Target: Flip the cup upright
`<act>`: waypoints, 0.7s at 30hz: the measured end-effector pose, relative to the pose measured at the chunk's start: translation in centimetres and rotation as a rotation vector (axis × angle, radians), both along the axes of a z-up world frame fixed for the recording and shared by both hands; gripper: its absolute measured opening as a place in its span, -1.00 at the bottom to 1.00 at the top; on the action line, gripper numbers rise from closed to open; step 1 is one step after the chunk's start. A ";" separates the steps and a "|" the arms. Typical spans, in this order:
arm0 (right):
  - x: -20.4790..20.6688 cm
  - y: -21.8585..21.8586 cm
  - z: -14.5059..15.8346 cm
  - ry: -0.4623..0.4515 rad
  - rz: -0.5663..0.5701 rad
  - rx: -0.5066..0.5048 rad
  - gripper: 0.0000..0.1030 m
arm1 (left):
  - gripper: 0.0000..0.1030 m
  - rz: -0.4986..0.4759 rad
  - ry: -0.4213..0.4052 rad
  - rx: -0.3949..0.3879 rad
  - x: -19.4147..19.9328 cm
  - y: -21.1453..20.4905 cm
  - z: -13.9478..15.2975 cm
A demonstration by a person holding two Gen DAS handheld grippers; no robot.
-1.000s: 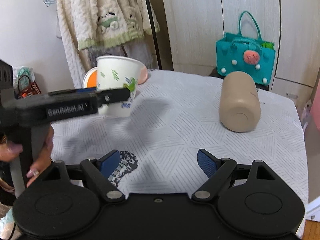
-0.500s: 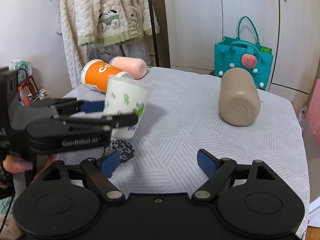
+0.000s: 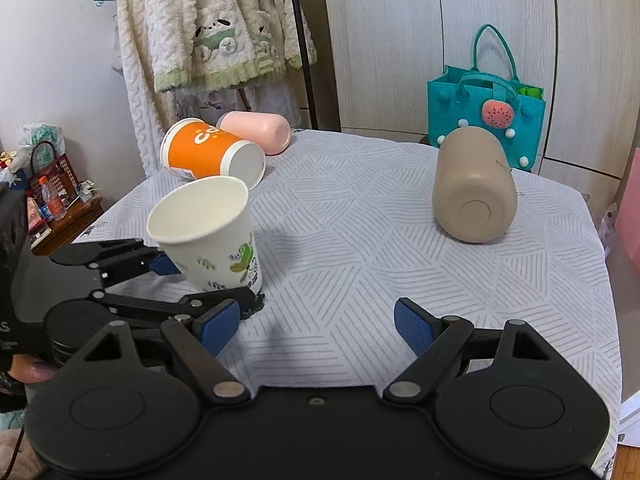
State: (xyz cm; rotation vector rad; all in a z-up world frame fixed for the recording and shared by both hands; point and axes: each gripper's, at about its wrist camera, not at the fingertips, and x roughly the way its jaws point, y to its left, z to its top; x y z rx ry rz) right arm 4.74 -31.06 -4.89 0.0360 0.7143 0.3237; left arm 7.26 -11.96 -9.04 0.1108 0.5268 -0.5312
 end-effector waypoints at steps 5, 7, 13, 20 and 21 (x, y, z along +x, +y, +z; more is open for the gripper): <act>-0.1 0.3 0.0 0.000 0.005 -0.003 0.70 | 0.08 -0.013 0.028 0.035 -0.1 0.2 0.5; -0.1 0.4 0.0 0.001 0.008 -0.002 0.70 | 0.10 -0.025 0.059 0.035 -0.2 0.5 0.7; -0.5 0.4 0.2 -0.005 0.011 -0.003 0.70 | 0.15 -0.017 0.085 0.049 -1.1 1.2 1.7; -2.0 0.6 1.0 -0.036 -0.020 0.011 0.70 | 0.17 0.008 0.104 0.100 -2.4 2.6 3.5; -2.5 0.7 1.3 -0.045 -0.027 0.013 0.70 | 0.22 0.019 0.098 0.095 -2.7 2.9 3.9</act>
